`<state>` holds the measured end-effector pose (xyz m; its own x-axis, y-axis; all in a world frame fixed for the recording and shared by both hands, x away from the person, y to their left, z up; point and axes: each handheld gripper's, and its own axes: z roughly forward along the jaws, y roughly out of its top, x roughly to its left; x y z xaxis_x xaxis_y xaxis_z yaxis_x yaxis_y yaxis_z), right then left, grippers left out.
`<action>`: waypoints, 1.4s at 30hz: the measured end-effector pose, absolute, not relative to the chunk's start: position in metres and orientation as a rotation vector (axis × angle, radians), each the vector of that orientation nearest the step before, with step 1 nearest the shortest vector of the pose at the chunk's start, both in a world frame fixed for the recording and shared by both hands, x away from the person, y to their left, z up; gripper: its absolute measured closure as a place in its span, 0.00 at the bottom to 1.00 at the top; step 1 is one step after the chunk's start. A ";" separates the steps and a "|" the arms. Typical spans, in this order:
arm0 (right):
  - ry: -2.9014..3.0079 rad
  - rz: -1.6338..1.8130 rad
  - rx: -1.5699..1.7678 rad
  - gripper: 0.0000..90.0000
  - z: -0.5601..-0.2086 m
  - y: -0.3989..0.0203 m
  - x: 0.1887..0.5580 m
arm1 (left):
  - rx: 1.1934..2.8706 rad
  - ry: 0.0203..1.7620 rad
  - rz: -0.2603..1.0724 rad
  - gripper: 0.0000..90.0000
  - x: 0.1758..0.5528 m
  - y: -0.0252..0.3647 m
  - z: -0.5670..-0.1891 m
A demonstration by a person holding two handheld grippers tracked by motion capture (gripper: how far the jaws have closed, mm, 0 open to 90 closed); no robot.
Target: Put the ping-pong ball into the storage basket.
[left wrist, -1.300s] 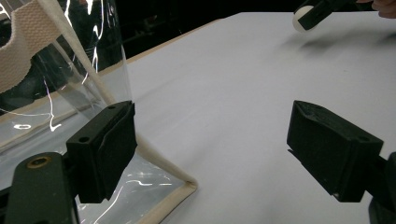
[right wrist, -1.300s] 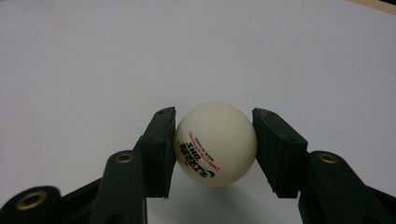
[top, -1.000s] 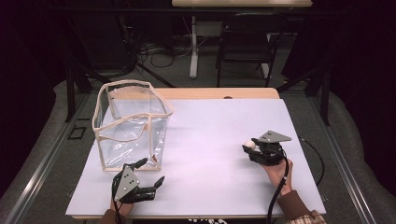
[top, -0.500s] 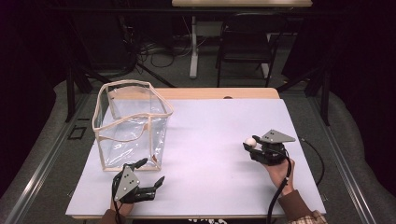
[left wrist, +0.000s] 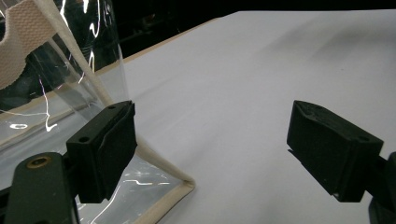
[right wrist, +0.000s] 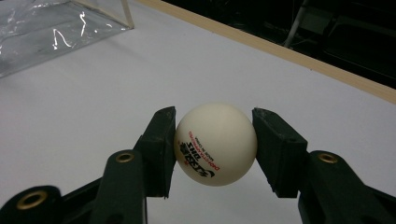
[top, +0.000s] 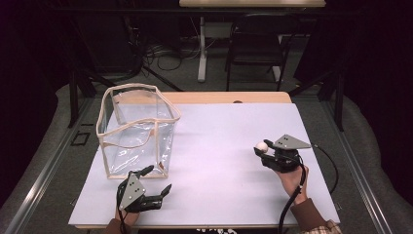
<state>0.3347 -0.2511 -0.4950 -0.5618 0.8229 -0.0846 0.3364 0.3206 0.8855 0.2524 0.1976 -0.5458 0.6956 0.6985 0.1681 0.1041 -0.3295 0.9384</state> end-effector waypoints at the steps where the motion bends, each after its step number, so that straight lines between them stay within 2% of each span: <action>1: 2.049 1.203 1.009 0.57 -0.491 -0.251 0.333 | 1.832 0.632 0.692 0.18 0.252 0.198 -0.546; 42: 2.077 1.231 0.952 0.56 -0.483 -0.229 0.339 | 1.830 0.632 0.691 0.18 0.253 0.198 -0.546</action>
<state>0.3390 -0.2290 -0.4830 -0.6050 0.7908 -0.0928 0.2981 0.3330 0.8946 0.2527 0.1977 -0.5457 0.6957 0.6986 0.1670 0.1035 -0.3275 0.9392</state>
